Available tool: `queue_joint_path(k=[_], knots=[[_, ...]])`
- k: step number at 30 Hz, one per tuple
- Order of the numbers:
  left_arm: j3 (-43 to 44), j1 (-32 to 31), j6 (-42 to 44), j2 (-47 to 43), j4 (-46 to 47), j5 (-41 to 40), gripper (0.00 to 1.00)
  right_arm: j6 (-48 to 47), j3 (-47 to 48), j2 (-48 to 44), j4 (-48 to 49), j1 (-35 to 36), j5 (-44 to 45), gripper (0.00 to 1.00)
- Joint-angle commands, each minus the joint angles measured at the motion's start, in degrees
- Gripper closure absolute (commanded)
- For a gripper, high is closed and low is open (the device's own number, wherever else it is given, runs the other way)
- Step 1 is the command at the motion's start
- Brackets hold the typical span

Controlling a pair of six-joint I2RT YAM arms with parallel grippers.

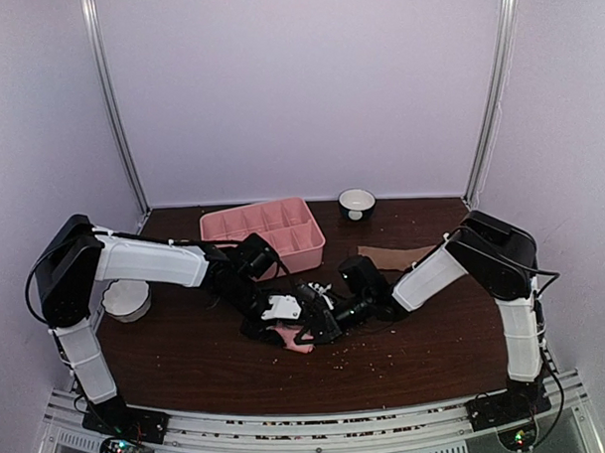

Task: Roll the socks
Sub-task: Roll the sock at the center of the board.

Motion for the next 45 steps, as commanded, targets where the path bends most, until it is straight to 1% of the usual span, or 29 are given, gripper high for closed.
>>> queue_joint_path(k=[1,3,5,6,10,12,14,16,20,21,22,23,26,29,31,35,36,37,39,40,42,44,45], knots=[[-0.2,-0.1,1.9,1.2,-8.6,2.1,0.39,1.4,-5.6,7.2,-16.8,-0.5,8.9,0.92],[-1.0,-0.1,3.0,0.4,-9.0,3.3,0.36,1.5,-5.6,7.2,-16.6,-0.6,8.8,0.92],[-1.6,-0.1,2.5,0.3,-7.8,2.7,0.37,1.8,-5.7,7.2,-16.2,-0.6,8.7,0.92],[-1.4,-0.1,1.6,0.8,-6.8,1.6,0.40,2.0,-5.6,7.2,-16.0,-0.6,8.8,0.92],[-0.3,0.0,-4.8,4.1,-1.0,-6.6,0.56,3.4,-6.4,6.7,-13.4,-0.6,8.3,0.92],[0.5,0.3,-6.6,5.6,-1.3,-7.8,0.61,3.9,-6.9,5.9,-12.2,-0.6,8.1,0.87],[2.0,0.6,-7.3,6.7,-3.0,-6.9,0.68,4.4,-8.5,4.4,-9.8,-0.6,8.8,0.78],[4.5,1.3,-8.0,8.1,-6.0,-5.1,0.76,4.3,-10.2,2.4,-7.2,-0.5,9.7,0.71],[14.2,4.5,-10.1,15.3,-16.6,2.6,0.86,0.4,-14.1,-4.1,-5.3,-0.4,15.2,0.63],[16.6,5.1,-10.4,17.3,-20.3,4.5,0.86,-0.7,-15.3,-5.7,-4.7,-0.4,16.5,0.54],[18.5,5.5,-10.6,18.9,-22.5,6.0,0.86,-2.0,-16.2,-7.3,-4.8,-0.4,18.2,0.15],[19.9,5.6,-10.7,20.3,-24.2,6.8,0.87,-3.3,-16.8,-8.5,-5.9,-0.3,19.8,0.02],[23.3,5.7,-11.0,23.7,-28.5,8.5,0.87,-5.7,-19.5,-12.7,-6.1,-0.2,25.9,0.00],[25.7,5.7,-11.7,26.3,-31.7,9.4,0.87,-7.4,-23.0,-17.3,-6.3,0.6,35.0,0.00],[25.9,5.8,-12.9,26.9,-31.8,9.4,0.87,-8.7,-24.8,-20.9,-7.1,1.9,42.7,0.00],[27.2,6.0,-14.1,29.2,-34.0,11.1,0.87,-11.3,-27.0,-29.0,-10.9,6.7,63.2,0.00],[27.7,6.1,-14.1,29.9,-34.6,11.6,0.87,-11.2,-27.8,-30.6,-10.8,7.5,66.4,0.00],[27.9,6.1,-14.2,30.3,-34.9,11.8,0.87,-9.2,-29.0,-32.0,-9.4,7.8,70.1,0.00],[27.8,6.1,-13.7,30.5,-35.3,12.9,0.87,1.0,-29.9,-33.9,-9.2,6.9,77.1,0.00],[27.8,6.1,-13.2,30.5,-35.7,13.6,0.87,2.7,-30.6,-34.5,-8.8,5.9,76.9,0.00],[28.0,6.0,-12.6,30.5,-36.1,14.1,0.87,0.4,-33.5,-35.6,-1.2,4.7,71.0,0.00],[28.0,6.0,-12.0,30.7,-36.6,14.9,0.87,-3.9,-35.4,-36.7,4.5,6.8,69.7,0.00],[27.9,6.0,-12.1,30.8,-36.8,15.2,0.87,-7.4,-36.0,-36.8,6.3,9.0,70.4,0.03]])
